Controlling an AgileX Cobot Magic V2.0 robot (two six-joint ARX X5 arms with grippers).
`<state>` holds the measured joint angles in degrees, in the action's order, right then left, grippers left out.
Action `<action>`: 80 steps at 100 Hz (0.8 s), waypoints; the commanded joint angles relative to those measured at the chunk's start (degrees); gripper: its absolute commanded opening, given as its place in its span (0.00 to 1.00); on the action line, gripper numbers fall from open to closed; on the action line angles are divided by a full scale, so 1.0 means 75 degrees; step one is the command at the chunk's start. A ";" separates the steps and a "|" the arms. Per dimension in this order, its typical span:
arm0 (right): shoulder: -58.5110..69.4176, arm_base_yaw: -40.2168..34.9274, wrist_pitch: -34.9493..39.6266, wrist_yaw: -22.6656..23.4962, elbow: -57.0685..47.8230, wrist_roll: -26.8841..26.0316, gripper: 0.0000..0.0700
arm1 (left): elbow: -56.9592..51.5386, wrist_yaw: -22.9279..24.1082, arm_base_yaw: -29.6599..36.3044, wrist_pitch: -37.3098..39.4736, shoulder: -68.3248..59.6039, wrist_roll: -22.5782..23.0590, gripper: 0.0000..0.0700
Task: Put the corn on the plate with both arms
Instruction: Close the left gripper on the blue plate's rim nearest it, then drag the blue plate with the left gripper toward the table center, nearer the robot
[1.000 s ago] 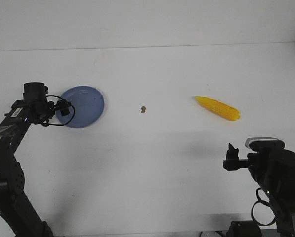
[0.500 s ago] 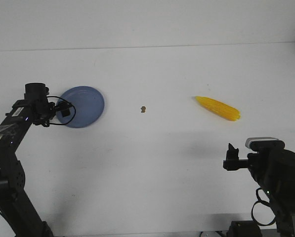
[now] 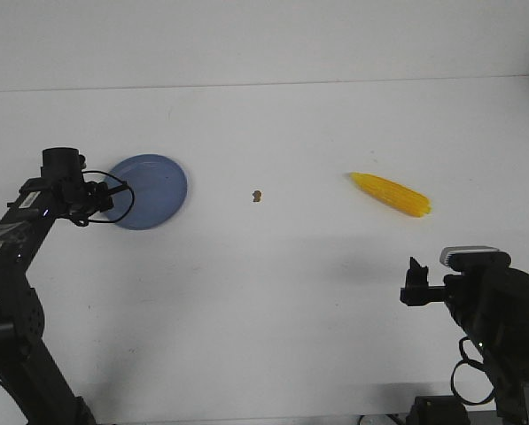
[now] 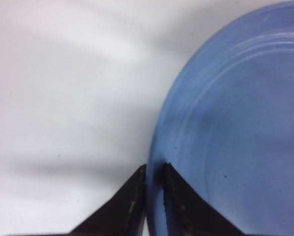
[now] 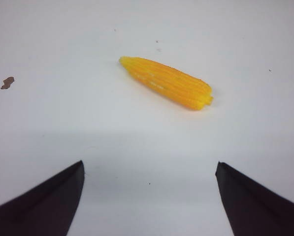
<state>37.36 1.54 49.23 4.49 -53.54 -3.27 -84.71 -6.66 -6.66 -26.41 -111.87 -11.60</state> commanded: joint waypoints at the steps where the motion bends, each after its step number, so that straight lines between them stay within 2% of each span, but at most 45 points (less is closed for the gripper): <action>1: 0.0026 -0.0009 -0.0044 0.0003 -0.0108 -0.0052 0.80 | -0.0050 -0.0425 -0.0029 -0.0119 0.0032 -0.0015 0.01; 16: 0.0026 -0.0009 -0.0044 0.0000 -0.0108 -0.0052 0.80 | -0.0047 -0.1335 -0.0085 -0.0178 0.0557 -0.0038 0.01; 33: 0.0026 -0.0009 -0.0044 0.0003 -0.0108 -0.0050 0.80 | -0.0047 -0.1982 -0.0105 -0.0460 0.1230 -0.0038 0.01; 57: 0.0026 -0.0009 -0.0041 0.0003 -0.0108 -0.0052 0.80 | 0.0038 -0.2317 0.0073 -0.0982 0.2174 -0.0044 0.01; 80: 0.0026 -0.0009 -0.0044 0.0000 -0.0108 -0.0050 0.80 | 0.0988 -0.2547 0.0845 -0.0828 0.3337 -0.0163 0.01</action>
<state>37.36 1.54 49.23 4.49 -53.54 -3.27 -79.02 -24.53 -1.72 -33.26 -88.05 -11.79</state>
